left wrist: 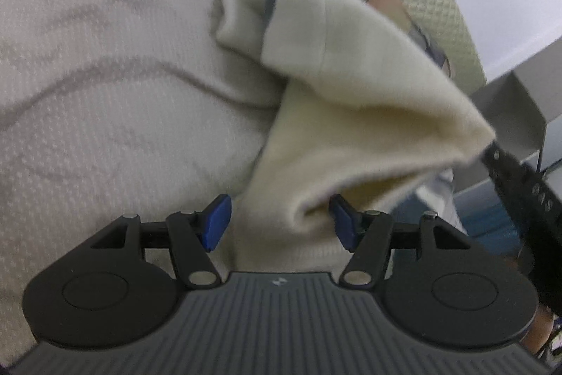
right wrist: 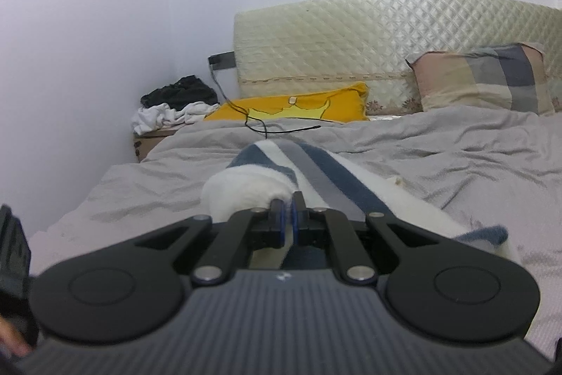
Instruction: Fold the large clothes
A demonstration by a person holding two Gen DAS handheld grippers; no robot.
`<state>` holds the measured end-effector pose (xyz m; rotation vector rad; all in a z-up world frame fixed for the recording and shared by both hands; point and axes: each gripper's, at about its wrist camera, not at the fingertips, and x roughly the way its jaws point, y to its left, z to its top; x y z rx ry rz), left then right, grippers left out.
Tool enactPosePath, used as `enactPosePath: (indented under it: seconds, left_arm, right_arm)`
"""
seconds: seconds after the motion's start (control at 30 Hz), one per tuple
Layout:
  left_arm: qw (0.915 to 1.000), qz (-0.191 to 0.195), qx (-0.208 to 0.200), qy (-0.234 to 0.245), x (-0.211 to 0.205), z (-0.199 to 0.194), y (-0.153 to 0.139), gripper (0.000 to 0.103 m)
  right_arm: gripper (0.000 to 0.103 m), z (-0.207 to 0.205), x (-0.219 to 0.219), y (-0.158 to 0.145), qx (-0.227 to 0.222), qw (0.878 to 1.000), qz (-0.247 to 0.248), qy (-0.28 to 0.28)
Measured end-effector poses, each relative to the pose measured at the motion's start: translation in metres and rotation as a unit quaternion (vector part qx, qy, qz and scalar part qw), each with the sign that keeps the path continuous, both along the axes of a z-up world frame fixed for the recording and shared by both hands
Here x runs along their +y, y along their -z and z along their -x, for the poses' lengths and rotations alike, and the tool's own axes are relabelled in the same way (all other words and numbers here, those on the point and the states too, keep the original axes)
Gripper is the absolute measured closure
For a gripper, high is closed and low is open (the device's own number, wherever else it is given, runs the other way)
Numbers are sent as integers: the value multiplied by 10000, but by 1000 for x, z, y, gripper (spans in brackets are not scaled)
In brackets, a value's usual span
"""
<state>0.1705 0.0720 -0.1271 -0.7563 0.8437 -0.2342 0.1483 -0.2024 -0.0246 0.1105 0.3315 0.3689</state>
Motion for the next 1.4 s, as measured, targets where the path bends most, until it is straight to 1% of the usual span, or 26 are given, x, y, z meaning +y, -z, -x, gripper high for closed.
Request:
enactPosePath:
  seconds: [0.07, 0.1, 0.13, 0.17, 0.2, 0.23, 0.3, 0.37, 0.47, 0.57, 0.63, 0.73, 0.83, 0.9, 0.97, 1.03, 1.1, 1.2, 1.33, 1.4]
  left_arm:
    - [9999, -44, 93, 120, -7, 4, 1, 36]
    - [9998, -28, 118, 165, -10, 4, 2, 40]
    - [9997, -30, 129, 192, -13, 5, 3, 50]
    - [9997, -118, 115, 192, -17, 6, 1, 59]
    - [9995, -243, 85, 162, -19, 7, -1, 66]
    - [9994, -321, 58, 132, -21, 9, -2, 76]
    - [9995, -290, 50, 82, -21, 8, -3, 81]
    - [9995, -318, -16, 75, -20, 12, -5, 83]
    - [9995, -298, -12, 81, -21, 11, -5, 83]
    - [9995, -312, 17, 108, -21, 10, -5, 83]
    - [9995, -308, 50, 92, -21, 6, -2, 83]
    - [9995, -293, 75, 83, -20, -2, 1, 82]
    - [9998, -193, 85, 29, -17, -5, 3, 79]
    - [10000, -32, 65, -46, -12, -7, 5, 74]
    - [9997, 162, 55, -155, -8, -8, 7, 58]
    - [9990, 336, -3, -298, -4, -9, 7, 49]
    - [9978, 504, -40, -426, -1, -9, 8, 47]
    - [9967, 577, -109, -566, 2, -6, 9, 47]
    - [9958, 610, 134, -674, 2, -4, 16, 47]
    - [9962, 574, 229, -613, 1, -5, 17, 47]
  right_arm:
    - [96, -3, -3, 5, 94, 9998, -76, 141]
    - [96, -4, -4, 8, 133, 9997, -90, 182]
    - [96, -6, -4, 11, 169, 9996, -63, 210]
    - [95, -9, -4, 16, 225, 9996, 20, 184]
    - [94, -11, -2, 19, 285, 9994, 118, 151]
    - [94, -14, 0, 23, 358, 9990, 218, 130]
    - [94, -18, 5, 28, 456, 9985, 313, -9]
    - [93, -21, 12, 31, 524, 9975, 447, -142]
    - [92, -29, 19, 38, 647, 9957, 605, -252]
    - [88, -41, 21, 49, 906, 9935, 572, -381]
    - [88, -51, 21, 53, 1027, 9922, 529, -475]
    - [88, -60, 26, 54, 972, 9919, 550, -603]
    - [89, -59, 27, 52, 742, 9951, 426, -492]
    - [91, -54, 28, 49, 598, 9965, 416, -416]
    - [94, -47, 30, 42, 335, 9977, 424, -419]
    - [95, -39, 31, 33, 84, 9985, 336, -426]
    - [95, -29, 33, 23, -200, 9984, 216, -480]
    - [95, -12, 40, 10, -620, 9965, 301, -481]
    - [96, 2, 42, 1, -1012, 9934, 430, -313]
    - [96, 4, 39, -2, -1075, 9931, 458, -123]
